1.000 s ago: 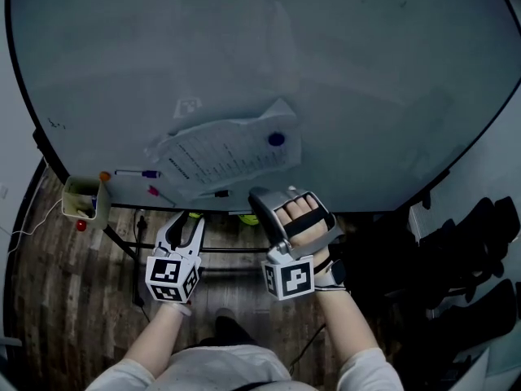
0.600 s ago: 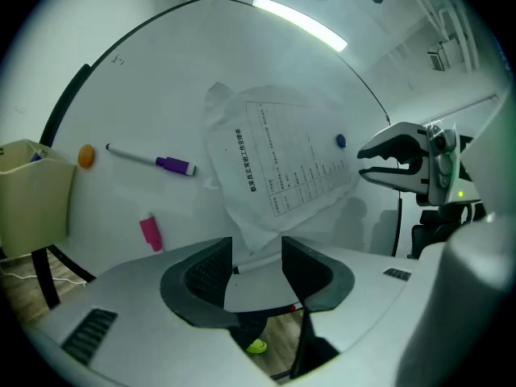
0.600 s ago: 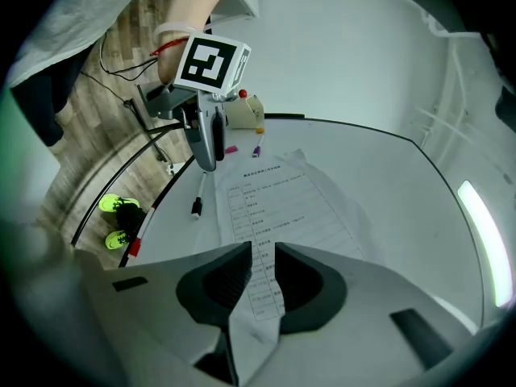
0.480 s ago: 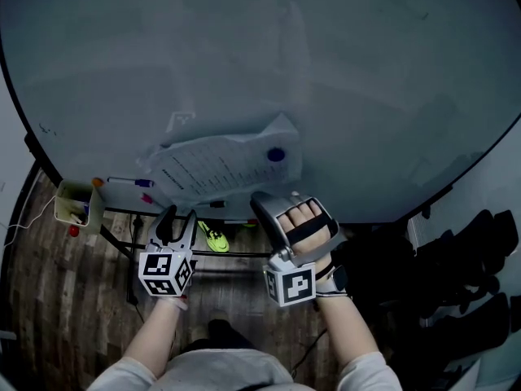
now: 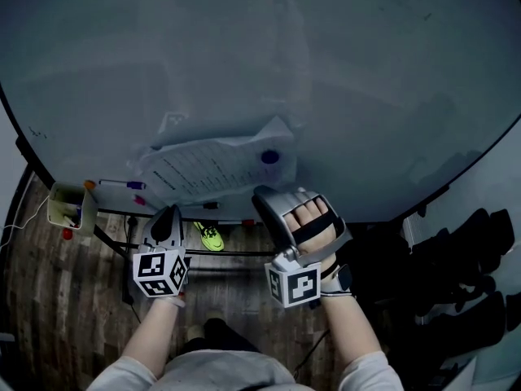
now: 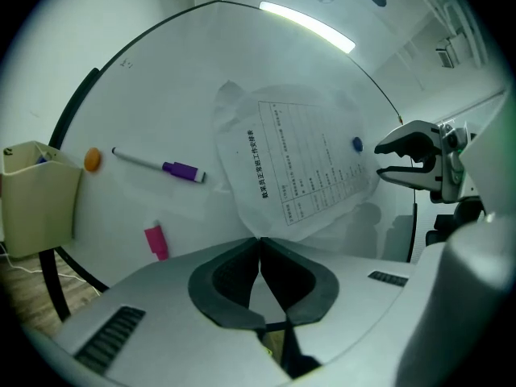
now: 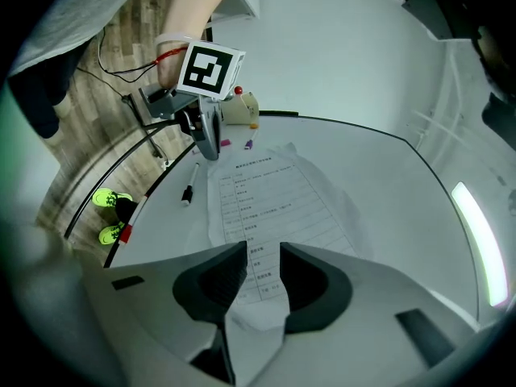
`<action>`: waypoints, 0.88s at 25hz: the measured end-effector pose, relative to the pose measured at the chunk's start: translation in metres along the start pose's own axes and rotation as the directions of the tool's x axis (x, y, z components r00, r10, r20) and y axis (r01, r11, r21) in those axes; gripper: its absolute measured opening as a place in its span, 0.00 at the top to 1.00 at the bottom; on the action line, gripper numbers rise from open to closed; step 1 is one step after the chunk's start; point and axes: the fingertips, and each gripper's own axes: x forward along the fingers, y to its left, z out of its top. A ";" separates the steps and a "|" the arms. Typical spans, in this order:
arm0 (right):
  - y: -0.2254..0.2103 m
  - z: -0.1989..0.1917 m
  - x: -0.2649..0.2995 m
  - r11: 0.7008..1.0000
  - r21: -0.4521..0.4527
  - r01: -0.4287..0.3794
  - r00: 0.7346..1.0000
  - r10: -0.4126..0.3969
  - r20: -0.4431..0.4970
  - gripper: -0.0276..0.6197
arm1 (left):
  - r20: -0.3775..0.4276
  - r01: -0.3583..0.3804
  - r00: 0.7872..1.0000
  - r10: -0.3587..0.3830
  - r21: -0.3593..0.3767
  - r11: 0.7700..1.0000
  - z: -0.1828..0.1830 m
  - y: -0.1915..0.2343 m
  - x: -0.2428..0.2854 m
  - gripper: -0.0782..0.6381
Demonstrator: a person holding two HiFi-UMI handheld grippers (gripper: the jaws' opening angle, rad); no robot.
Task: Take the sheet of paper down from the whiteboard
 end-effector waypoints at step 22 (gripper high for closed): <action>-0.038 -0.029 0.017 0.999 -0.030 0.026 0.998 -0.027 -0.056 0.70 | 0.011 -0.082 0.997 0.082 0.028 0.996 0.001 -0.001 -0.002 0.87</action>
